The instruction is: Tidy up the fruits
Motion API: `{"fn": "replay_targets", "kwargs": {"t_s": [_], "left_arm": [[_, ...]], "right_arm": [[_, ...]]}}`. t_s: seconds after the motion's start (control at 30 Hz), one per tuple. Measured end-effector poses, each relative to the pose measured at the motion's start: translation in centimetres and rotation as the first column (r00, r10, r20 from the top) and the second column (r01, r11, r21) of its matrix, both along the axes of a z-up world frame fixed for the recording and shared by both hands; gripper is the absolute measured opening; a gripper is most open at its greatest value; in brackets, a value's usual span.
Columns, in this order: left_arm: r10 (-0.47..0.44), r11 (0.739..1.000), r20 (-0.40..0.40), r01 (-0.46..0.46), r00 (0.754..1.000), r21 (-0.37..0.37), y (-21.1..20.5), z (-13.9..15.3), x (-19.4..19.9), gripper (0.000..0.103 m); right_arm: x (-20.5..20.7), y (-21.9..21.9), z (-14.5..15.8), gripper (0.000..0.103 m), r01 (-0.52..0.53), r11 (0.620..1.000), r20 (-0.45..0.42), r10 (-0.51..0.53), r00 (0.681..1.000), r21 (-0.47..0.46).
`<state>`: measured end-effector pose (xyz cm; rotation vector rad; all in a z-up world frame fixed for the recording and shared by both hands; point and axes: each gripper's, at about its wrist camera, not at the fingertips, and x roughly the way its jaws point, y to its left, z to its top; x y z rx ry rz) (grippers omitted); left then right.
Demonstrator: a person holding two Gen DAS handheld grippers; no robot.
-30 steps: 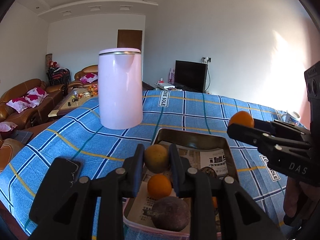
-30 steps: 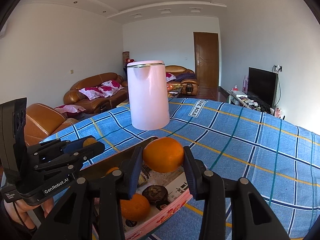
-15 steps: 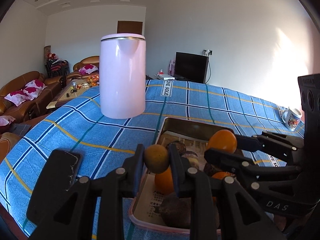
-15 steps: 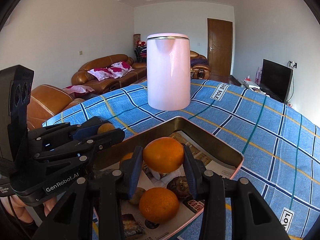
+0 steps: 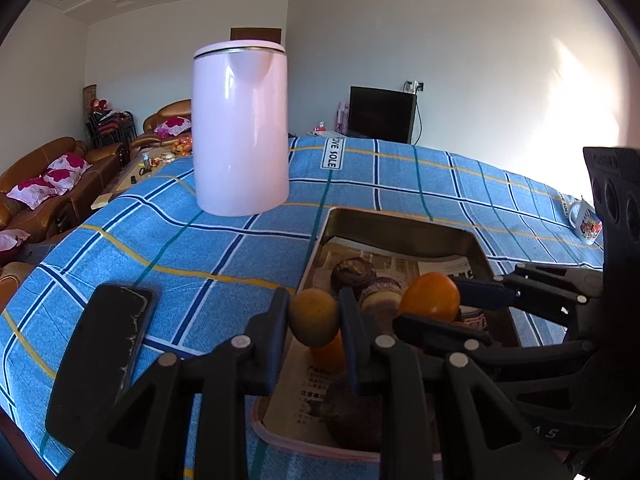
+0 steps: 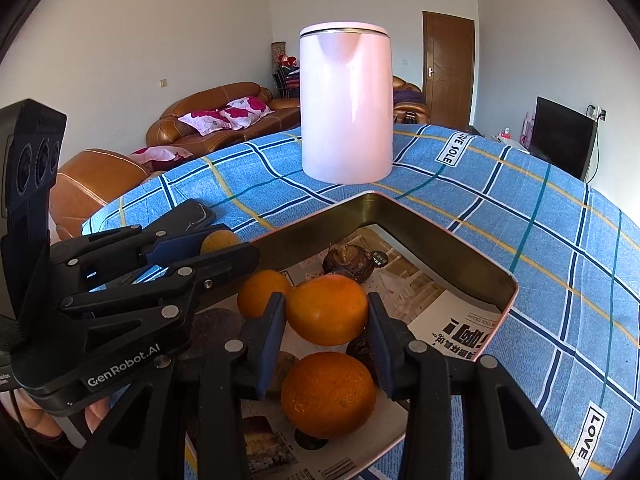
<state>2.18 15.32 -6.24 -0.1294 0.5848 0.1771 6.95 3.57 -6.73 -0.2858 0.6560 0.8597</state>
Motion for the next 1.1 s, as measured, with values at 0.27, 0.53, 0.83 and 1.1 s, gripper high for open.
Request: {"fn": "replay_targets", "kwargs": {"t_s": [0.27,0.53,0.83,1.1], "left_arm": [[0.021,1.000,-0.001,-0.021,1.000,0.011,-0.1,0.2,-0.4,0.035],[0.057,0.998,0.029,-0.058,0.998,0.032,-0.1,1.1,-1.3,0.065],[0.026,0.998,0.080,-0.030,0.996,0.048,-1.4,2.8,-2.4,0.076],[0.023,0.998,0.109,-0.030,0.994,0.061,-2.0,3.8,-3.0,0.082]], "right_arm": [[0.1,-0.5,0.1,0.054,0.022,1.000,-0.011,-0.022,1.000,0.005],[-0.5,-1.5,0.9,0.056,0.030,0.999,0.007,-0.030,1.000,0.031],[-2.4,-4.4,2.7,0.062,0.069,0.994,0.070,-0.075,0.995,0.082],[-3.7,-7.2,4.4,0.068,0.114,0.985,0.111,-0.129,0.985,0.129]]}}
